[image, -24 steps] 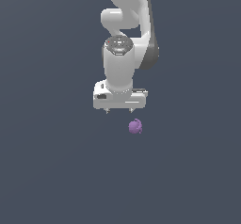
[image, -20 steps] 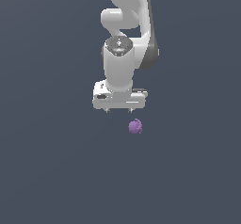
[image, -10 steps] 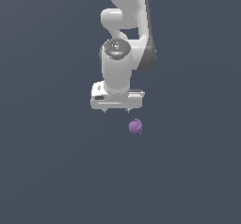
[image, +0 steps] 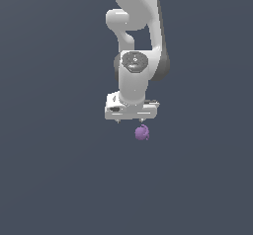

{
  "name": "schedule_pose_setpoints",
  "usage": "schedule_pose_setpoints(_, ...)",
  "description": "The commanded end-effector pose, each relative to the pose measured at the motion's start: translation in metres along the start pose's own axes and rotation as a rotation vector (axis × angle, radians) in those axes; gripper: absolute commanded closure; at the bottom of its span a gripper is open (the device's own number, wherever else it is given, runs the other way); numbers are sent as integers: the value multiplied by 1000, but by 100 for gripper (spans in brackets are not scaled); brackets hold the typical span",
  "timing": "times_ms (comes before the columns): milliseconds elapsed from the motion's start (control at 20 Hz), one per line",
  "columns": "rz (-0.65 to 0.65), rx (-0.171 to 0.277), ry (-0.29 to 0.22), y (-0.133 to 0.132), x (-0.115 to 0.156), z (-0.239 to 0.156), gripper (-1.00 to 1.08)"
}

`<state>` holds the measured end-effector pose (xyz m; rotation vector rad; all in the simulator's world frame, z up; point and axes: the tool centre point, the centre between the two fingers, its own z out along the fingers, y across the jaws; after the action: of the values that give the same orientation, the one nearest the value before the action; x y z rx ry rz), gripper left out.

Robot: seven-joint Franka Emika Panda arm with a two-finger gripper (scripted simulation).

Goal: Pick up the object and move it to a goal position.

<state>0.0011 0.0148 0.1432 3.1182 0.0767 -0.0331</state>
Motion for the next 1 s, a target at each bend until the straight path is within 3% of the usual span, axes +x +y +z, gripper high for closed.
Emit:
schedule_pose_setpoints(0, -2, 5, 6, -19, 3, 15, -92)
schedule_pose_setpoints(400, -2, 20, 21, -64, 8, 49, -92)
schedule_pose_setpoints(950, -4, 21, 20, -67, 8, 69, -92)
